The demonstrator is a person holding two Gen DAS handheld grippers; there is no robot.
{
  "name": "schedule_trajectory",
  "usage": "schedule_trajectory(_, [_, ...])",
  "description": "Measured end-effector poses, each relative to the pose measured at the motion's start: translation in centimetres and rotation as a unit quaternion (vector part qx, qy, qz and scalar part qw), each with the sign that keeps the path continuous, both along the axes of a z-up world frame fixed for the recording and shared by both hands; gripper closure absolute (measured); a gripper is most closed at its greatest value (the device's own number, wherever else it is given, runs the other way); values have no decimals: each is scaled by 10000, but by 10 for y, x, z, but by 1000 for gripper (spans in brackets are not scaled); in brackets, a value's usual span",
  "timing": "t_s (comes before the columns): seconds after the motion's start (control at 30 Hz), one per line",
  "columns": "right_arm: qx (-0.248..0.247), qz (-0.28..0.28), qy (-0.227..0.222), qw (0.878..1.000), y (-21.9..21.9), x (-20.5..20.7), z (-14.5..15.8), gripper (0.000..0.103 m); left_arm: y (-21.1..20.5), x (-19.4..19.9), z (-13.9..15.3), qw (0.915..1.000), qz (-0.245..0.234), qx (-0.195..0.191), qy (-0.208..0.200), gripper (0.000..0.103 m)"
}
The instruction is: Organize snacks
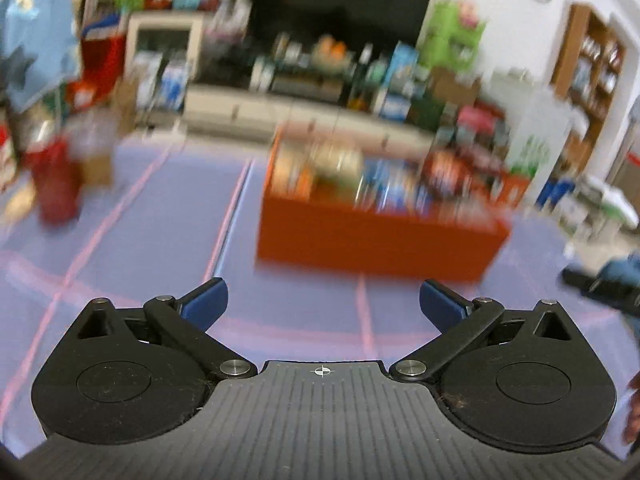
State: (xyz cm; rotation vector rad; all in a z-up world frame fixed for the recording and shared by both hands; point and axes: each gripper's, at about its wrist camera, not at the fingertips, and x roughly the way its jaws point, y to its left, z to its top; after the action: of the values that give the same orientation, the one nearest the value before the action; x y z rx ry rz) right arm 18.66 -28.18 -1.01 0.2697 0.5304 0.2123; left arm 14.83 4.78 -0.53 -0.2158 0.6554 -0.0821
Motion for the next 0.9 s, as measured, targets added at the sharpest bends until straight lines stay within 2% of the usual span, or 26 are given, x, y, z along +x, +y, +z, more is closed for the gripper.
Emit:
schedule_trajectory(0.1, [117,-374,245,9989,-10,-34,-15,22,1,-20,-22,9983,79,-260,518,35])
schedule_trajectory(0.17, [65,-465,389,9981,-8,-46,-22,22,2,-27,-28,9971,108,-401,642,35])
schedule_trajectory(0.23, [-70,-563,569,9968,-2,-55,-25,22,-2,-31,-26,9980,147,-194,575,35])
schedule_trajectory(0.33, [-333,-620,603,9957,12,-73,-32,21,-11,-32,-22,9987,201,153,453,35])
schedule_trajectory(0.43, [-788,-608,807,9918,32,-72,-36,21,-13,-31,-26,9977,195,306,567,39])
schedule_trajectory(0.53, [-1094,-410,699,9907,46,-76,-37,21,-12,-24,-27,9965,239,443,662,40])
schedule_trajectory(0.67, [-1049,-119,769,9914,55,-72,-43,21,-15,-23,-27,9953,312,710,580,40])
schedule_trajectory(0.9, [-1027,170,958,9899,70,-66,-48,21,-21,-17,-33,9932,235,898,705,53])
